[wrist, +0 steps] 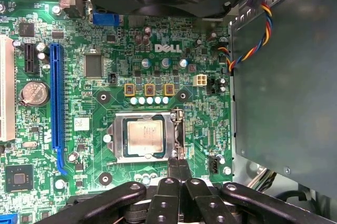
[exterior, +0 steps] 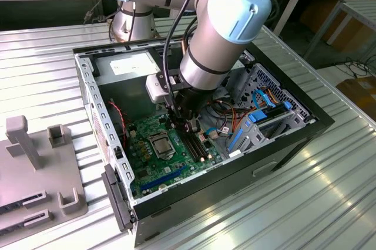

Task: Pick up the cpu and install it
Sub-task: 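Install the first cpu locking lever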

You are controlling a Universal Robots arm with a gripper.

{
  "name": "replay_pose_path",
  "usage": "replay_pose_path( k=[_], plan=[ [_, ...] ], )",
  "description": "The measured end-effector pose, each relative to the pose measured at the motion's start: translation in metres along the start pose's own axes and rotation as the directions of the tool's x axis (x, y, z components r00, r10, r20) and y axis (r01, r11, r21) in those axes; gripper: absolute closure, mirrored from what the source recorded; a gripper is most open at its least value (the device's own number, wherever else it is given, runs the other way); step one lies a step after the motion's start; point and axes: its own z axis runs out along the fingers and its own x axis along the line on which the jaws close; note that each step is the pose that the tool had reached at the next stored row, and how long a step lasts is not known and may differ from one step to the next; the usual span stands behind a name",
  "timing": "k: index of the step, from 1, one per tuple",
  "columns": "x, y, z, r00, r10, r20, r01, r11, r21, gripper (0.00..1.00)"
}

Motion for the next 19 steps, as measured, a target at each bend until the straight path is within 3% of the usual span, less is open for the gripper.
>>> replay_pose_path(
  k=[7,11,19],
  plan=[
    [0.0001,-0.0001,0.0006,0.9999,0.001,-0.0113,-0.001,1.0,0.0002,0.89],
    [0.0006,-0.0001,0.0011,0.9998,0.002,-0.021,-0.002,1.0,0.0003,0.89],
    [0.004,-0.0002,0.0017,0.9996,0.003,-0.0294,-0.003,1.0,0.0005,0.89]
  ],
)
